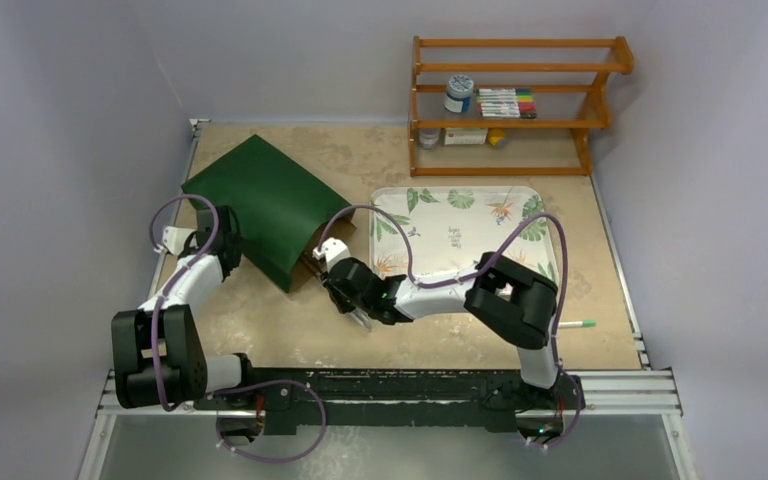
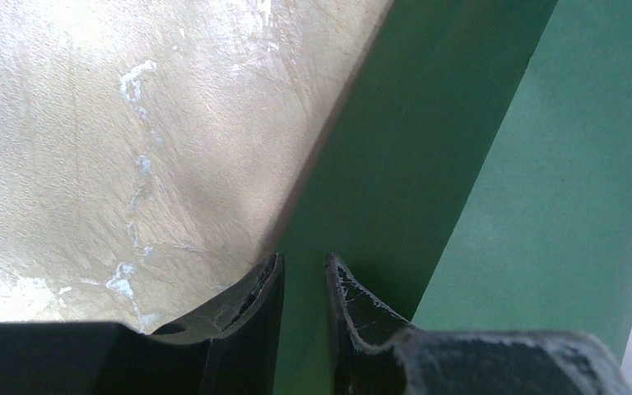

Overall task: Take the fake bread out of the paper bag
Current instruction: Take out the fake bread from the paper bag.

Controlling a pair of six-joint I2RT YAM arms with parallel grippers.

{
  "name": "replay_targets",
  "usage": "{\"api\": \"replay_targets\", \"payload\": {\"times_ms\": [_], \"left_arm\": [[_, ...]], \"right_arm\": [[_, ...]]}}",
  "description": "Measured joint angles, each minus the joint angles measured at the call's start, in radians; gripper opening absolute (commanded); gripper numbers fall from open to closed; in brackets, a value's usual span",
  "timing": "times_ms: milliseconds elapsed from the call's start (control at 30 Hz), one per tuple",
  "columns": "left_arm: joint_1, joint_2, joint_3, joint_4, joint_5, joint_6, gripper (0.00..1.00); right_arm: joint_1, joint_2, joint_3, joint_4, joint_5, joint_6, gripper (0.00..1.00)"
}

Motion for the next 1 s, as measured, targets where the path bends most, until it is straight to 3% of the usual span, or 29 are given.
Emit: {"api": "replay_targets", "payload": {"times_ms": [67, 167, 1000], "left_arm": [[0.0, -0.003, 0.001, -0.005, 0.0, 0.0, 0.24], [0.0, -0.006, 0.005, -0.022, -0.001, 0.0, 0.24], [0.0, -0.023, 0.04, -0.068, -0.02, 0.009, 0.24]], "right_arm": [[-0.001, -0.017, -0.013, -0.022, -0.001, 0.01, 0.45], [-0.002, -0.018, -0.012, -0.031, 0.0, 0.013, 0.48], [-0.114, 0.083, 0.134, -0.045, -0.063, -0.086, 0.51]]}}
